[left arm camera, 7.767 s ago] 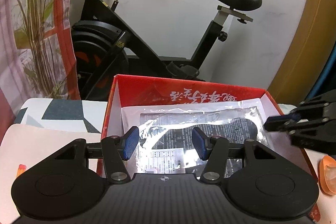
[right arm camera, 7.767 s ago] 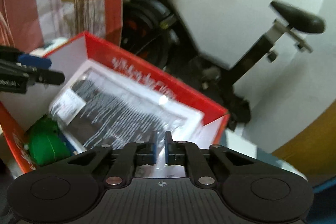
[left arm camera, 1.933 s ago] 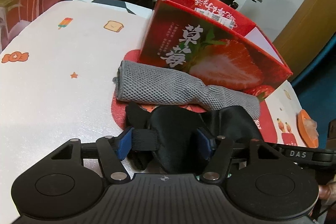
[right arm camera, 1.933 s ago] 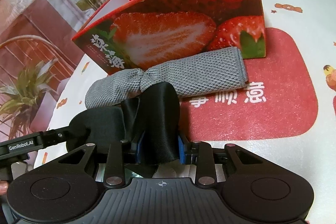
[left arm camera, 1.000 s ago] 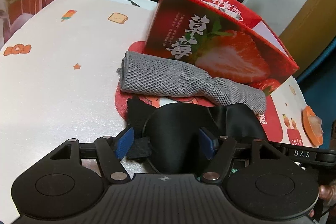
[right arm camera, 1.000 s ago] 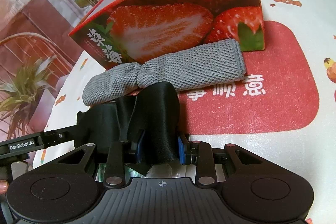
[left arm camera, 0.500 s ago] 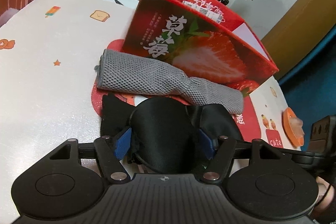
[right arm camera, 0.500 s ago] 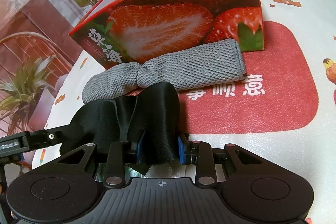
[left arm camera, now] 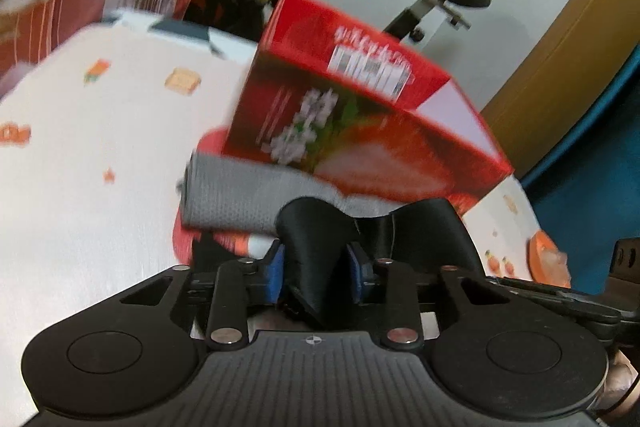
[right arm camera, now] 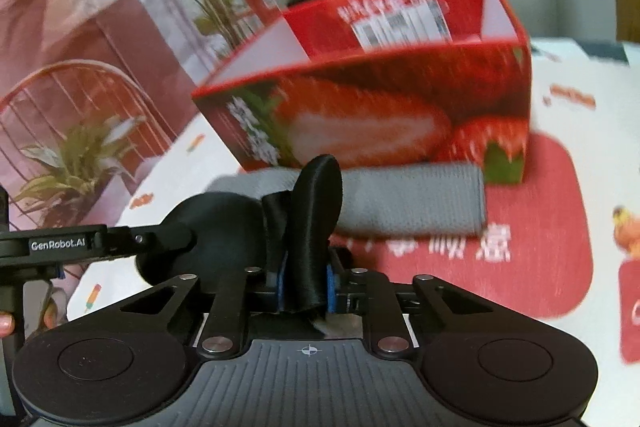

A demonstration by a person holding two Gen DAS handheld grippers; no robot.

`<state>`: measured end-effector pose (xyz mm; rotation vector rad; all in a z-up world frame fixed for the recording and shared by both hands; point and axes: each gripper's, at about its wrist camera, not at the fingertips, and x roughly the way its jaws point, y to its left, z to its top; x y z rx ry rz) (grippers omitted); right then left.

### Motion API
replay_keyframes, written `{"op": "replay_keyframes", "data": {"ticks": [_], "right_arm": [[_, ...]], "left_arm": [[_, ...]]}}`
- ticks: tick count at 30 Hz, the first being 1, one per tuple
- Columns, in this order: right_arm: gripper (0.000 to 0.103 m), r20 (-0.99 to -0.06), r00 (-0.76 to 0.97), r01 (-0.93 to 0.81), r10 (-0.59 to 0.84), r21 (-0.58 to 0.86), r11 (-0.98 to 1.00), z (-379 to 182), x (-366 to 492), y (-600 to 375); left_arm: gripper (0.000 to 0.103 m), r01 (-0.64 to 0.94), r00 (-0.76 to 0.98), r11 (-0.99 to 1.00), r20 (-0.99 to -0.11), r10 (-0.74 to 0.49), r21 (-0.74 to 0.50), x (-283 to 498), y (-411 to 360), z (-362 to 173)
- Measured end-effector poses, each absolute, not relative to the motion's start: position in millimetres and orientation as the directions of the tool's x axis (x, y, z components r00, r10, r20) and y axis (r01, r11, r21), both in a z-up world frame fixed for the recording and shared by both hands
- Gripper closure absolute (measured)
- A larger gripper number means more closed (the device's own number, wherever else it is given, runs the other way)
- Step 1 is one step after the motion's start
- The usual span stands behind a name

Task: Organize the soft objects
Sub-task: 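Lift the black eye mask with both tools over the red box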

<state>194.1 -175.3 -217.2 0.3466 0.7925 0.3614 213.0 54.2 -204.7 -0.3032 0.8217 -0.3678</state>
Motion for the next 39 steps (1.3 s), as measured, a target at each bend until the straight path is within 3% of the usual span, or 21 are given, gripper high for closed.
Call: {"op": "replay_keyframes", "data": {"ticks": [8,24,39], "right_arm": [[0.089,-0.562,0.705,-0.229,0.433,0.397,0.889,-181.8,197.9,-177.6],[0.090,-0.454,0.775,-0.273,0.440,0.387,0.880,-124.8,211.3,-185.6],[0.090,-0.358,0.852,-0.319,0.382,0.224,0.921,-62.3,272.4,-179.1]], "left_arm": [[0.079,0.263,0.672,0.874,-0.572,-0.470,-0.410,223.7,45.9,-173.7],[0.080,0.338,0.756,0.843,-0.412,-0.508,-0.418,234.2,35.0,-123.7],[0.080,0.387,0.820,0.858,-0.301,-0.487,-0.337,290.6,13.6,-82.6]]}}
